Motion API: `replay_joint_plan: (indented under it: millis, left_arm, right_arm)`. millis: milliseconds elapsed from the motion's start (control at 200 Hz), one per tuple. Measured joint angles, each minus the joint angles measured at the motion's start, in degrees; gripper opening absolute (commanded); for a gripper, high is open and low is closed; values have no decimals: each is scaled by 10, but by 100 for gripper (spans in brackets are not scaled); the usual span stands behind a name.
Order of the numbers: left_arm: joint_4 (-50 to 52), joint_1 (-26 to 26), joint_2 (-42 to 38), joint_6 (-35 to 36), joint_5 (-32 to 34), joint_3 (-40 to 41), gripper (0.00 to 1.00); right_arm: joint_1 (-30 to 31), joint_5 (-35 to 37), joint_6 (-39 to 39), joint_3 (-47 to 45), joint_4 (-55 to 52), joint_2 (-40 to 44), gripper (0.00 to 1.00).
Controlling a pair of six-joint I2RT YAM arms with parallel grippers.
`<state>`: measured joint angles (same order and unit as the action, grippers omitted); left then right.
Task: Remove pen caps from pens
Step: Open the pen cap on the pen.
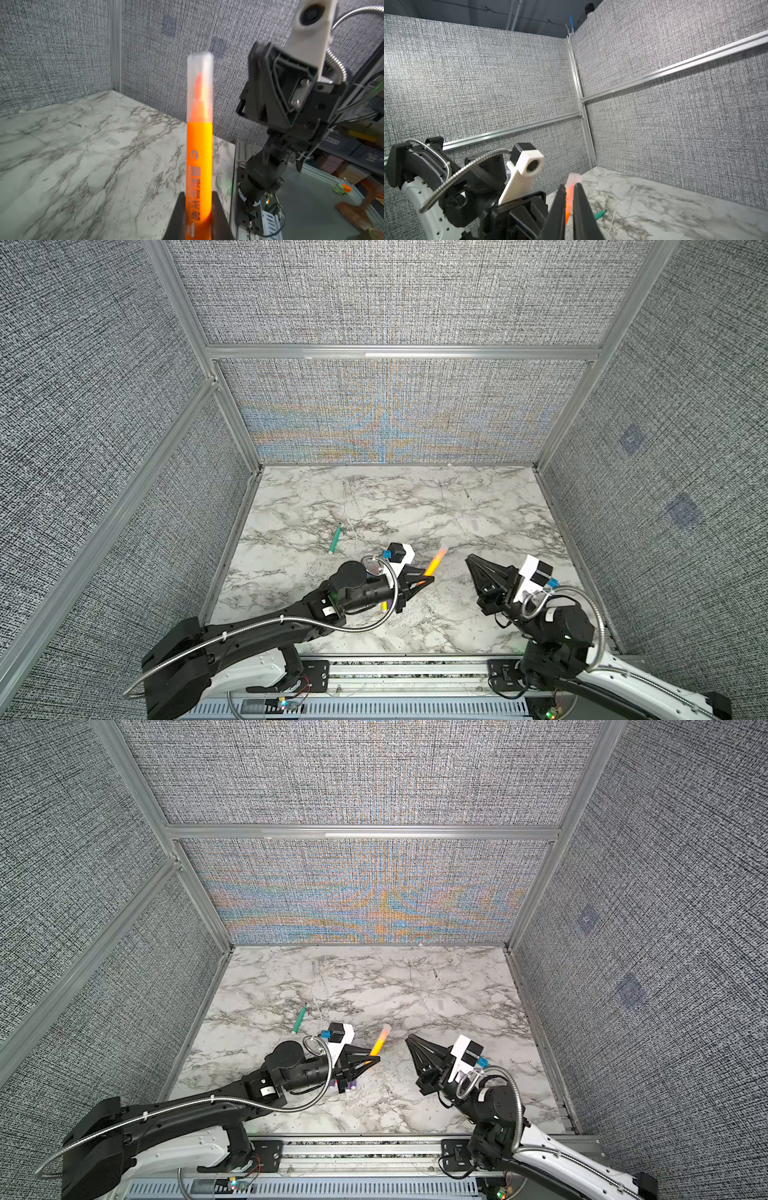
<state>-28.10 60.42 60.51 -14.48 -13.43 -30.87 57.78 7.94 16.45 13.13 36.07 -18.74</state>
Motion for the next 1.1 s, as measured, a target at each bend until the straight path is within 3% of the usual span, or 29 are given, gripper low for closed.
replay_joint_plan:
  millis: [170,285,350,400,665,855,960,1100]
  left_arm:
    - [113,4,-46,23,67,-8,0]
    - [134,5,-73,28,74,9,0]
    - [139,5,-80,29,74,15,0]
    - [138,7,-82,29,75,18,0]
    - [119,18,-89,29,70,41,0]
    - [99,22,-103,31,66,52,0]
    - [96,23,-104,31,68,52,0]
    - [86,24,-104,31,76,63,0]
  right_arm:
    - [0,8,-8,5,-53,10,49]
    - [0,8,-8,23,-70,-23,59]
    - [0,2,-3,35,-72,-51,73]
    - [0,-6,-2,43,-69,-75,77]
    - [-3,-45,30,57,-26,-189,73]
    - [-8,-50,49,63,17,-241,57]
    - [-11,-57,59,63,34,-258,53]
    - [-13,-69,73,62,59,-278,37]
